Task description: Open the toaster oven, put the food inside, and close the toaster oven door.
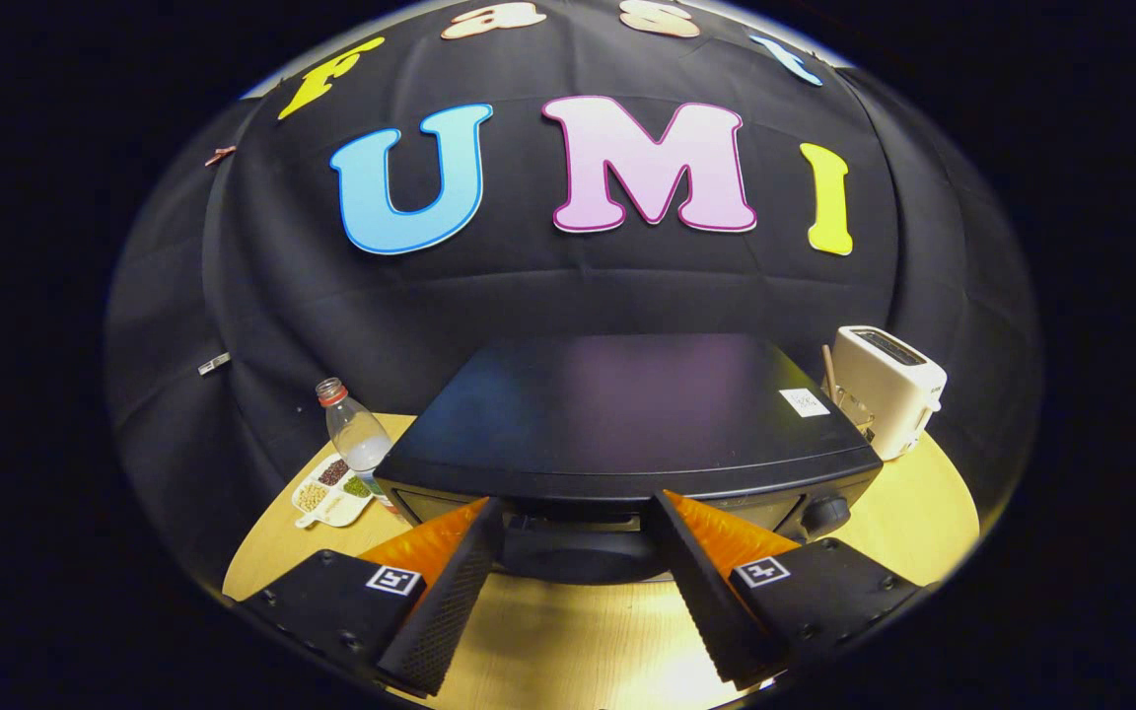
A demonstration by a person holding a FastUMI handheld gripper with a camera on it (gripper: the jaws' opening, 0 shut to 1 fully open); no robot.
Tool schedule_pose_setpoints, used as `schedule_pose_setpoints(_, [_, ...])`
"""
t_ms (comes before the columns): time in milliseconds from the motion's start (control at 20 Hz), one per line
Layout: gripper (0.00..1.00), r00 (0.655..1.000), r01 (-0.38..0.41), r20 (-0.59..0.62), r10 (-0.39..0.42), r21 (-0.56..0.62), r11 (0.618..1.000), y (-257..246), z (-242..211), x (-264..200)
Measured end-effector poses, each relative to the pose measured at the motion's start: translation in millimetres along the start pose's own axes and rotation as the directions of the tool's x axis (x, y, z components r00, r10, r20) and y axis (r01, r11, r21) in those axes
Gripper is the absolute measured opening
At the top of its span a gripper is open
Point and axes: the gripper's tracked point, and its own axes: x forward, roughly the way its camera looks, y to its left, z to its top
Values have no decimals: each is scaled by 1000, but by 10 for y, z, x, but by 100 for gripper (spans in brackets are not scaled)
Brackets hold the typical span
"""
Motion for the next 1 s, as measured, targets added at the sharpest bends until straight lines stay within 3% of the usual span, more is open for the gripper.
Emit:
schedule_pose_setpoints(500, [99,1000,14,-20,-15,-38,999,-14,-117,-139])
schedule_pose_setpoints(1000, [99,983,-16,-181,20,25,1000,1,-827,-663])
